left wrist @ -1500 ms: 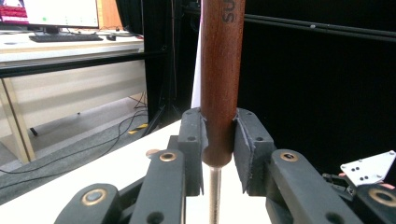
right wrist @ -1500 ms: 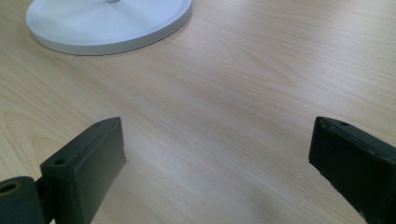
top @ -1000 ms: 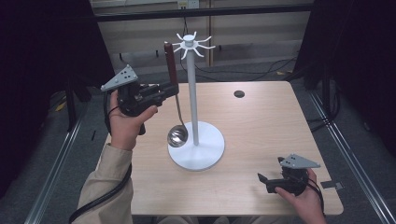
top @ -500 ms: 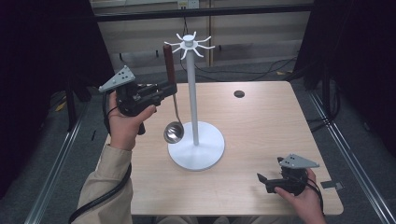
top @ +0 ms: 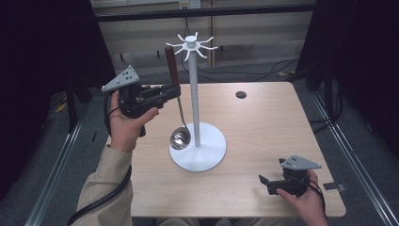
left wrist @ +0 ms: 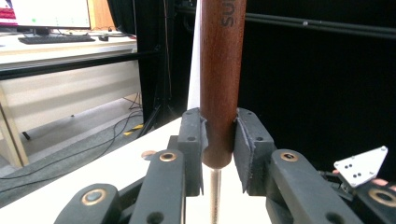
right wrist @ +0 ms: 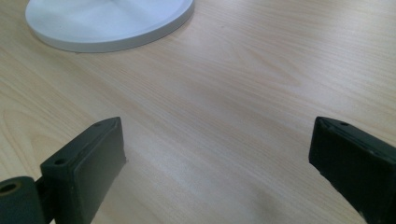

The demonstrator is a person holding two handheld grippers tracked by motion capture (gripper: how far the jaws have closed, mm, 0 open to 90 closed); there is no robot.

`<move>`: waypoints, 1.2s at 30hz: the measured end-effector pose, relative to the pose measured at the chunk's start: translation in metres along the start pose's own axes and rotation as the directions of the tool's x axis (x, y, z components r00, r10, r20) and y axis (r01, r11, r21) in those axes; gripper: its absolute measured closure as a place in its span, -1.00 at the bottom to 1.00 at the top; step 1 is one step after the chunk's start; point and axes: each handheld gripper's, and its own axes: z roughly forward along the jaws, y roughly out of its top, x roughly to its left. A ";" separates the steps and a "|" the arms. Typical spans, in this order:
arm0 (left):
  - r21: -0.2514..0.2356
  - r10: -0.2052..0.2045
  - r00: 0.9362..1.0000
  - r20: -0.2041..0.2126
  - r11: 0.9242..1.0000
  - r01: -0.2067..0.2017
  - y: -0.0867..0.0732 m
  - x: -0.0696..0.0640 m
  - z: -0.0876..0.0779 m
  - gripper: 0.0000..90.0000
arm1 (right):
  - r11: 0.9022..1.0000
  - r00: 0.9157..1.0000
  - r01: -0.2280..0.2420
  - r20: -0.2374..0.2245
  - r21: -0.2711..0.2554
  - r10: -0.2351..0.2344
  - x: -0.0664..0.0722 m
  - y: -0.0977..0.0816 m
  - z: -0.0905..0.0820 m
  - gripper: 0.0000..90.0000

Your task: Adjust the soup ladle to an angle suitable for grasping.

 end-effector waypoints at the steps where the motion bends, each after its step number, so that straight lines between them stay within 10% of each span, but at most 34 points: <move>1: -0.002 -0.002 1.000 0.002 1.000 0.002 0.000 -0.001 0.000 0.65 | 1.000 1.000 0.002 -0.001 -0.001 -0.002 0.000 0.000 0.000 -0.93; 25: 0.034 -0.006 1.000 -0.002 0.999 0.006 0.009 0.008 0.003 0.65 | 1.000 1.000 0.004 -0.006 0.009 -0.004 0.001 0.000 0.002 -0.93; 36: -0.029 -0.019 1.000 -0.009 0.999 0.019 -0.003 0.012 0.005 0.60 | 1.000 1.000 0.004 -0.004 0.004 -0.004 0.000 0.000 0.002 -0.93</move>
